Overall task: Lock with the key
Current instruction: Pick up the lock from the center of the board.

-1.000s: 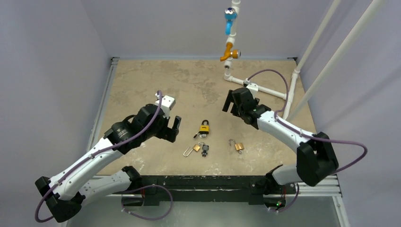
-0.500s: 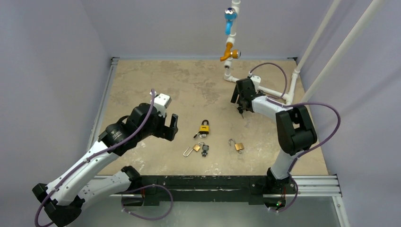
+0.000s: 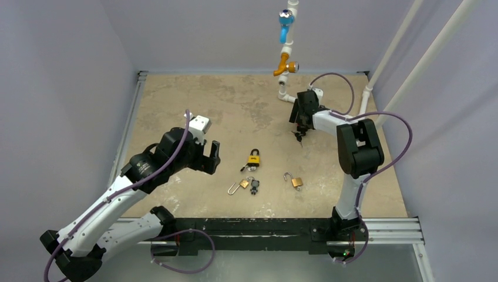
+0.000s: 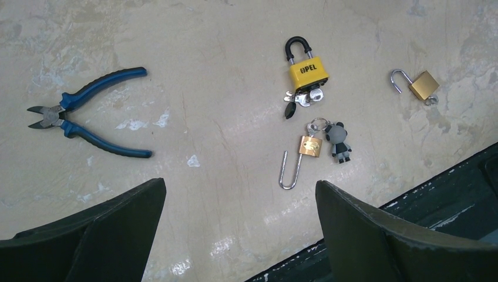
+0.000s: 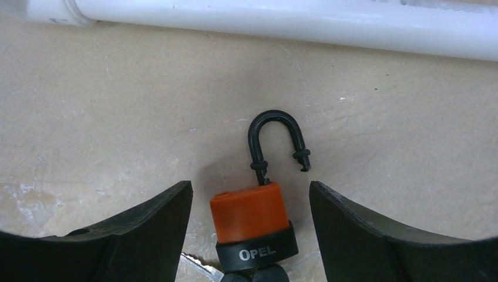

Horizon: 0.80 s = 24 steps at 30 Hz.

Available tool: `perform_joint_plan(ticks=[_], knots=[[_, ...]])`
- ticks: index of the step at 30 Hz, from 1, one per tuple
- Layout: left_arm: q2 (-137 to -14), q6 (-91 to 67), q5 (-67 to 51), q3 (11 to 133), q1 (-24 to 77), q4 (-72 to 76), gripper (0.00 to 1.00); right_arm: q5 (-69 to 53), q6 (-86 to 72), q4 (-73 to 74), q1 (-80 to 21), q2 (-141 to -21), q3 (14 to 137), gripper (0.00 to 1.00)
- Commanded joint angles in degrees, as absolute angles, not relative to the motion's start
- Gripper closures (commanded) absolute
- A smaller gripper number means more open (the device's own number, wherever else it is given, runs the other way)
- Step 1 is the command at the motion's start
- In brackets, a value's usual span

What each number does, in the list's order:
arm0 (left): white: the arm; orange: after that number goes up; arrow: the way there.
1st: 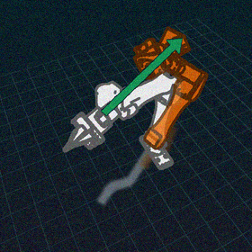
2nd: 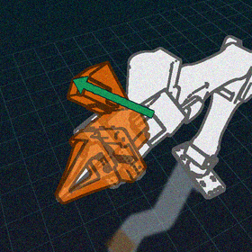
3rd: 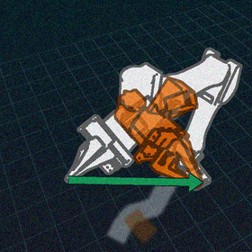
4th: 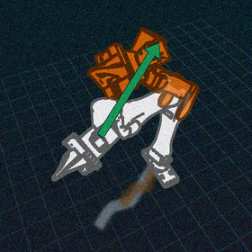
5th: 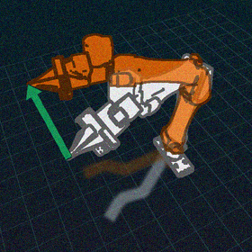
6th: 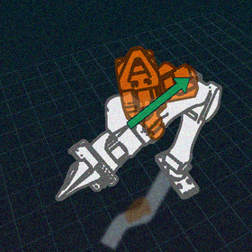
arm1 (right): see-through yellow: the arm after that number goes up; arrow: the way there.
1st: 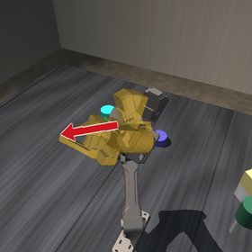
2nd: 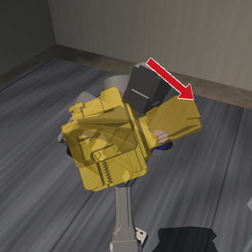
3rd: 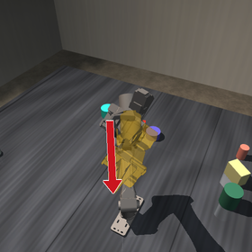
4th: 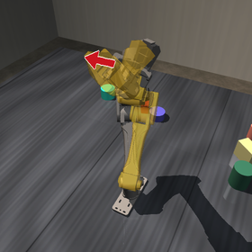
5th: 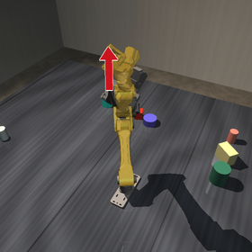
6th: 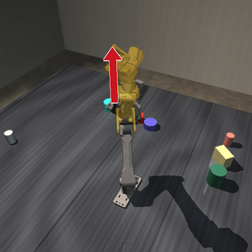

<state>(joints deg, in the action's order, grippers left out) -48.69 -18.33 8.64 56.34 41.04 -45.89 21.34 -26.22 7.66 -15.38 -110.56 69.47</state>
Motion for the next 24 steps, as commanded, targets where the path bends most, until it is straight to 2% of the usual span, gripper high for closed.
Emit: perform_joint_plan(ticks=[1,2,4,11,15,24], knots=[[-48.2,-17.4,7.6,55.8,40.2,-43.6,0.0,14.9,-25.2,7.4,-13.5,-111.3,71.9,0.29],[-48.2,-17.4,7.6,55.8,40.1,-43.6,0.0,13.6,-23.8,7.4,-13.1,-111.5,71.9,0.45],[-48.4,-17.4,7.3,55.8,39.9,-43.5,0.0,12.1,-23.8,7.7,-12.7,-111.6,71.5,0.5],[-49.0,-17.7,5.2,55.7,38.2,-43.1,0.0,9.3,-25.2,6.7,-12.7,-109.3,68.0,0.5],[-49.4,-17.8,4.7,55.7,38.0,-43.0,0.0,10.0,-25.7,6.9,-12.7,-108.9,66.7,0.42],[-49.9,-18.0,3.9,55.6,37.2,-42.8,0.0,13.4,-26.6,10.9,-13.1,-109.8,67.6,0.42]])
